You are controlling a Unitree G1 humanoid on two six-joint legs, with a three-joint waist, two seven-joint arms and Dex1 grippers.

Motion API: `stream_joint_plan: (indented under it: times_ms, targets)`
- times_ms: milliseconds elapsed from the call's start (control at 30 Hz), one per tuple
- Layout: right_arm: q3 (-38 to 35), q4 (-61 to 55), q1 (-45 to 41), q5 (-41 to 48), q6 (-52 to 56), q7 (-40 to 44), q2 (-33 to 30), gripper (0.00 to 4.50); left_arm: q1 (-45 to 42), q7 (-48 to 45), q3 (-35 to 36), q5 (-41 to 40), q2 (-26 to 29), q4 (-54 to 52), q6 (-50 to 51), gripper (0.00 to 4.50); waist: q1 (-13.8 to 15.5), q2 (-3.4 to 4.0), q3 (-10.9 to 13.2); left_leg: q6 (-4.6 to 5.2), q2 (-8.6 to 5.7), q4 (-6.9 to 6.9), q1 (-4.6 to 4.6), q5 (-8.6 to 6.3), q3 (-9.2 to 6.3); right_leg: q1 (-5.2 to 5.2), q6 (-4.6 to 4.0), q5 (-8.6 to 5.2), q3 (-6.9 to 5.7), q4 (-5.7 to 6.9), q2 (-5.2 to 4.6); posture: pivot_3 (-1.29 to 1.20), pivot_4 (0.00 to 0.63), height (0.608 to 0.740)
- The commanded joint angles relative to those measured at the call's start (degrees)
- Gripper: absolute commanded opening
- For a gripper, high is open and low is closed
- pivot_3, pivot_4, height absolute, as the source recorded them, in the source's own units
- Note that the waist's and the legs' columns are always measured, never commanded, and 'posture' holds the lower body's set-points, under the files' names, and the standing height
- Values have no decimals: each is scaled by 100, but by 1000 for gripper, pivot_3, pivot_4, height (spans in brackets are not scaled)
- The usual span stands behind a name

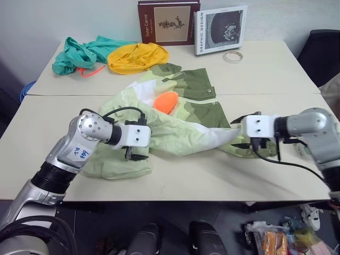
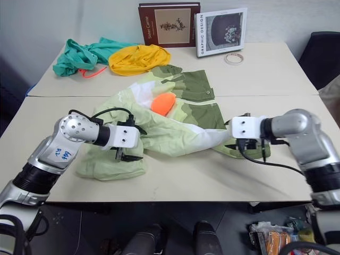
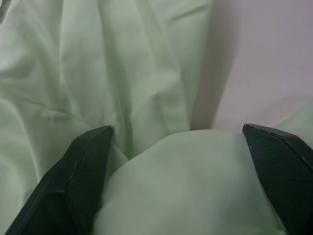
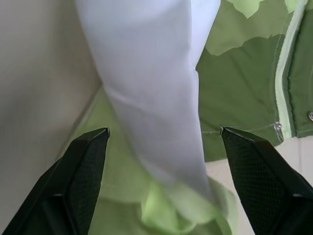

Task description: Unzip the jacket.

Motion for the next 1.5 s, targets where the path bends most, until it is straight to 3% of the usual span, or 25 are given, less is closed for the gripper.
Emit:
stream_joint_plan:
  times_ms: [33,300,400,667,933,1067,1100,1167,1267,1367,1500]
  targets:
    - [30,301,-186,-109,-379,63,1,2800,57,141,149,91,-9,-79,-22,3567,8,0,0,0,-1,0,0,0,0,0,0,0,0,0,0,0,150,740]
    - [-263,-521,199,766,258,919,-218,4,370,118,434,-42,204,-273,-140,972,-6,0,0,-1,2,0,0,-1,-2,0,0,0,0,-1,-1,0,150,740]
    - [-475,-1399,714,1294,874,1222,-458,0,704,-243,631,-260,592,-468,-349,109,-2,1,0,-3,4,-1,0,-2,-5,0,0,0,0,-2,-12,0,150,740]
    - [-1255,-4057,3195,2377,2179,1089,-1089,0,2170,-1360,1298,-760,2353,-286,-1570,51,26,2,-1,-7,12,-5,2,-9,-8,6,-2,-1,0,-9,-19,0,150,740]
    - [-1380,-5098,4318,2305,2945,-257,-722,0,2496,-811,1262,-279,2455,556,-2618,51,147,1,-2,4,5,2,18,-10,-7,28,-1,-1,0,-38,-24,0,150,740]
    - [-1816,-5441,4513,2998,3569,-159,-925,788,2435,-799,1225,-433,2355,742,-2647,0,139,2,-4,4,4,0,22,-10,-5,28,-1,-1,0,-37,-21,0,150,740]
    - [-2115,-5563,4562,3389,3801,8,-1029,1247,2410,-794,1210,-427,2337,787,-2676,0,137,2,-4,4,4,-1,23,-10,-5,29,-1,-1,0,-35,-21,0,150,740]
    - [-2651,-5706,4584,4057,4134,303,-1206,1738,2360,-758,1188,-375,2310,868,-2715,0,138,5,-6,5,6,-2,24,-10,-3,29,-1,-1,0,-35,-21,0,150,740]
    - [-3208,-5512,4318,4577,4337,652,-1535,2757,2292,-736,1165,-333,2275,1002,-2795,0,138,5,-6,5,15,-9,50,-11,-4,59,-1,-1,-4,-46,-15,0,150,740]
    - [-2831,-4575,3493,3600,3365,661,-1809,3661,2206,-729,1135,-289,2226,1142,-2898,0,116,8,-7,34,29,-22,111,-45,-2,121,-2,-1,-2,-74,-6,0,150,740]
    - [-1360,-2925,2228,1392,1239,203,-1512,3661,2061,-685,1115,-232,2122,1296,-3006,0,122,7,-8,2,41,-19,112,-43,3,109,-7,-4,0,-64,5,0,150,740]
